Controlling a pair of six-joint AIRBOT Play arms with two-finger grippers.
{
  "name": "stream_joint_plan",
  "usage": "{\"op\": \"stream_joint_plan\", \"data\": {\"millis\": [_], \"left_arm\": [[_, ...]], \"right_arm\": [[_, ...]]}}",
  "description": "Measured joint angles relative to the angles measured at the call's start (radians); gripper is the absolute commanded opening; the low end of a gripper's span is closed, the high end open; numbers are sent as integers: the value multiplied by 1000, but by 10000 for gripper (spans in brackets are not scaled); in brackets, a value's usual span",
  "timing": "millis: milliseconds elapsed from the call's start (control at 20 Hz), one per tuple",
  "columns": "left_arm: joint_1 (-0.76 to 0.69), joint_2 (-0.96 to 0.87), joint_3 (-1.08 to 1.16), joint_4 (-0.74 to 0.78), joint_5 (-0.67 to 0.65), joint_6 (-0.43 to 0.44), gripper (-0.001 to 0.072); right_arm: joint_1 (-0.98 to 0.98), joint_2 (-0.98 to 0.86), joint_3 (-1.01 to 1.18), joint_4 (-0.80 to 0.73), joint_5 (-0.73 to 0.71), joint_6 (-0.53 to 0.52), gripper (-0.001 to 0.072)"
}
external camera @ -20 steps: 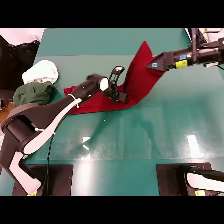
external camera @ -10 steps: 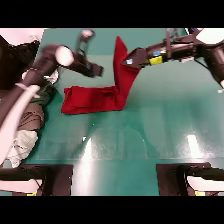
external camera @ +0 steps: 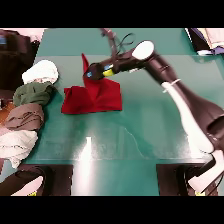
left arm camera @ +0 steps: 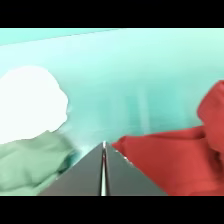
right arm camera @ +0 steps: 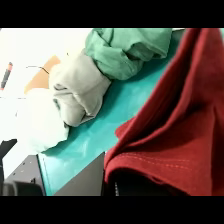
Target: Fold the shirts.
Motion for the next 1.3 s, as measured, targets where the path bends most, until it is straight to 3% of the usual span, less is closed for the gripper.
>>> {"op": "stream_joint_plan", "data": {"millis": [100, 150, 200, 350, 550, 850, 900, 950, 1000, 1300], "left_arm": [[11, 21, -2, 19, -50, 10, 24], [13, 29, -2, 24, -71, 13, 24], [15, 33, -2, 27, -89, 16, 24], [19, 40, -3, 34, -123, 20, 24], [20, 42, -3, 37, -167, 22, 25], [20, 43, -3, 37, -221, 30, 25], [20, 43, -3, 36, -222, 30, 25], [20, 43, -3, 32, -223, 31, 24], [20, 43, -3, 24, -222, 31, 24], [20, 42, -5, -11, -187, 32, 24]], "right_arm": [[47, -64, 29, 2, -54, 0, 49], [69, -95, 45, 4, -77, 1, 260], [93, -129, 68, 11, -101, 1, 399], [160, -208, 130, 61, -167, -12, 460], [169, -198, 108, 91, -195, -43, 456], [-39, 2, -161, -2, -55, -65, 458], [-84, 34, -215, -31, -24, -64, 524], [-135, 64, -272, -60, 8, -64, 658], [-182, 87, -320, -72, 27, -63, 696], [-364, 116, -516, -100, 81, -56, 701]]}}
